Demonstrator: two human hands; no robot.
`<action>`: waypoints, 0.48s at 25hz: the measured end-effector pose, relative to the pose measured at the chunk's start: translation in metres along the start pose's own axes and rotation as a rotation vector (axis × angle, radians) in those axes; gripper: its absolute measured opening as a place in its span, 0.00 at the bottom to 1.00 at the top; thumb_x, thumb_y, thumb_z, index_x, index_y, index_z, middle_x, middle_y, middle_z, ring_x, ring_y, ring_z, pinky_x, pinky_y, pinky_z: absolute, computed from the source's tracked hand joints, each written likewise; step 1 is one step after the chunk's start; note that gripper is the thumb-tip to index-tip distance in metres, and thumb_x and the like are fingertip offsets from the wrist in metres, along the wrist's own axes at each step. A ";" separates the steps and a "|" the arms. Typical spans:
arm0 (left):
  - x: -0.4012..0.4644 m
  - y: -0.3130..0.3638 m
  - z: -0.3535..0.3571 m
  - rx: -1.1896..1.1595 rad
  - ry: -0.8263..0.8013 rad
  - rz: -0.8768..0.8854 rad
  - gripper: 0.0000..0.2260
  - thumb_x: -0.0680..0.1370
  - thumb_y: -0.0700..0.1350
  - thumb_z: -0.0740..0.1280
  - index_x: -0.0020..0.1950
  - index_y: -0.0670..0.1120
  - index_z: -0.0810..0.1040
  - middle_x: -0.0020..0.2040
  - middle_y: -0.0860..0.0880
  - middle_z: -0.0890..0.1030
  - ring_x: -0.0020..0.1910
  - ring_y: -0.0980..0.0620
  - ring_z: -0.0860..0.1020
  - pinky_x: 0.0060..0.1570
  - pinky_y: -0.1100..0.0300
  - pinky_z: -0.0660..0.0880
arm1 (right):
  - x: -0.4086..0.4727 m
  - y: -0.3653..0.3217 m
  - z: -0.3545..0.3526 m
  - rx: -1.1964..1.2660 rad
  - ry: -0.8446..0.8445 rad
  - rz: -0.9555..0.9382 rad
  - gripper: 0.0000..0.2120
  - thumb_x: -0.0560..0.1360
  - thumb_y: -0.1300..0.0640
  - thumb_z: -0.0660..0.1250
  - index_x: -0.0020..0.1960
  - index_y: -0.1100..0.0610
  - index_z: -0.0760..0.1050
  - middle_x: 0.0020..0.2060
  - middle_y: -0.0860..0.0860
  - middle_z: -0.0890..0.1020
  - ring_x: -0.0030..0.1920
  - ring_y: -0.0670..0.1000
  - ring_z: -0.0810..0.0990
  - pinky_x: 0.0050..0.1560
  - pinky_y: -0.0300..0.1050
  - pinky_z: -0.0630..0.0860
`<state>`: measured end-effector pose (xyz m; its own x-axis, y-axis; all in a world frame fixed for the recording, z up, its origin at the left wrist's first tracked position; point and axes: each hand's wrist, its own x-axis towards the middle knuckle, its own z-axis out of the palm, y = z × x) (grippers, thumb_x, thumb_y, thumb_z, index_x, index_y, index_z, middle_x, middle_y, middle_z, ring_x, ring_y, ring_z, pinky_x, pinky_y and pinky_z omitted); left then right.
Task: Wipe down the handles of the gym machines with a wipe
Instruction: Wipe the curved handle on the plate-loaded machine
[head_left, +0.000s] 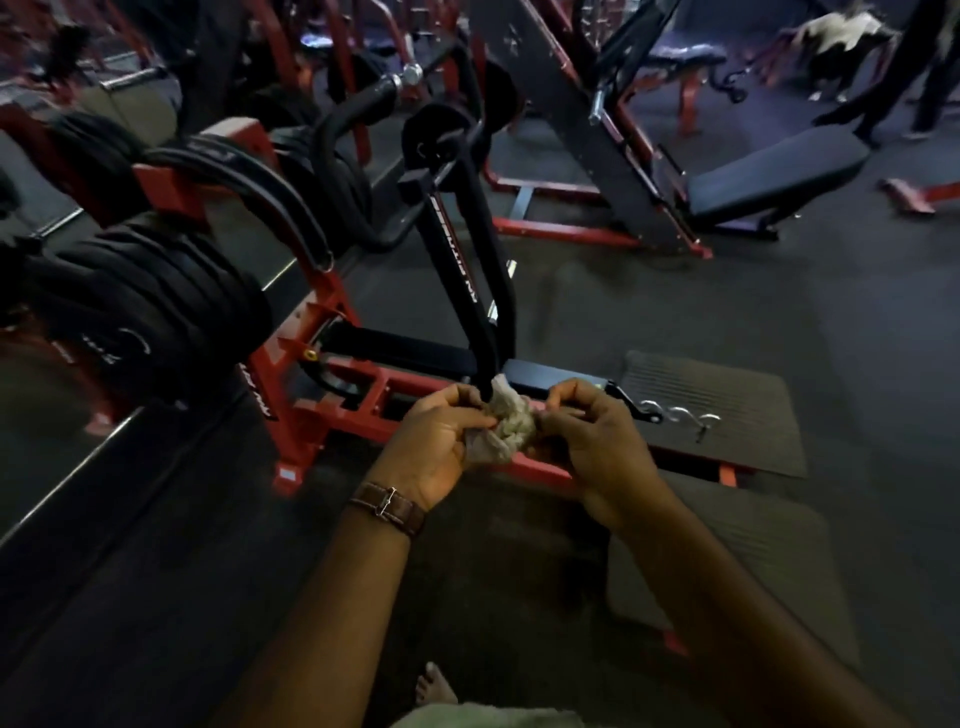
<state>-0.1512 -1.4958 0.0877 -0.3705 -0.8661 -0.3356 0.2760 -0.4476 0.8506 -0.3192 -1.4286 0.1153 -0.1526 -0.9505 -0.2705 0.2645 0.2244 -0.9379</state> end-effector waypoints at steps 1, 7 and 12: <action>0.017 0.009 -0.006 0.003 0.011 0.027 0.13 0.76 0.27 0.61 0.40 0.43 0.75 0.49 0.36 0.82 0.48 0.40 0.83 0.39 0.53 0.80 | 0.015 -0.002 0.004 0.035 -0.004 0.031 0.07 0.80 0.67 0.61 0.47 0.63 0.76 0.43 0.56 0.84 0.43 0.53 0.85 0.42 0.46 0.82; 0.099 0.058 -0.010 0.349 -0.018 0.139 0.13 0.77 0.28 0.62 0.48 0.41 0.85 0.51 0.42 0.85 0.52 0.43 0.84 0.48 0.52 0.81 | 0.109 -0.017 0.023 0.026 -0.085 0.050 0.14 0.75 0.57 0.70 0.59 0.61 0.78 0.50 0.55 0.86 0.49 0.54 0.86 0.44 0.43 0.81; 0.183 0.072 0.010 0.320 0.117 0.225 0.15 0.75 0.27 0.64 0.56 0.38 0.84 0.51 0.42 0.86 0.52 0.47 0.84 0.51 0.57 0.81 | 0.197 -0.032 0.026 0.111 -0.077 0.089 0.09 0.81 0.60 0.62 0.56 0.59 0.81 0.49 0.57 0.86 0.51 0.58 0.85 0.53 0.55 0.81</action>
<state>-0.2075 -1.6841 0.0917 -0.2238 -0.9623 -0.1547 0.0423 -0.1681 0.9849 -0.3334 -1.6291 0.0978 -0.0513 -0.9427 -0.3295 0.3780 0.2871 -0.8801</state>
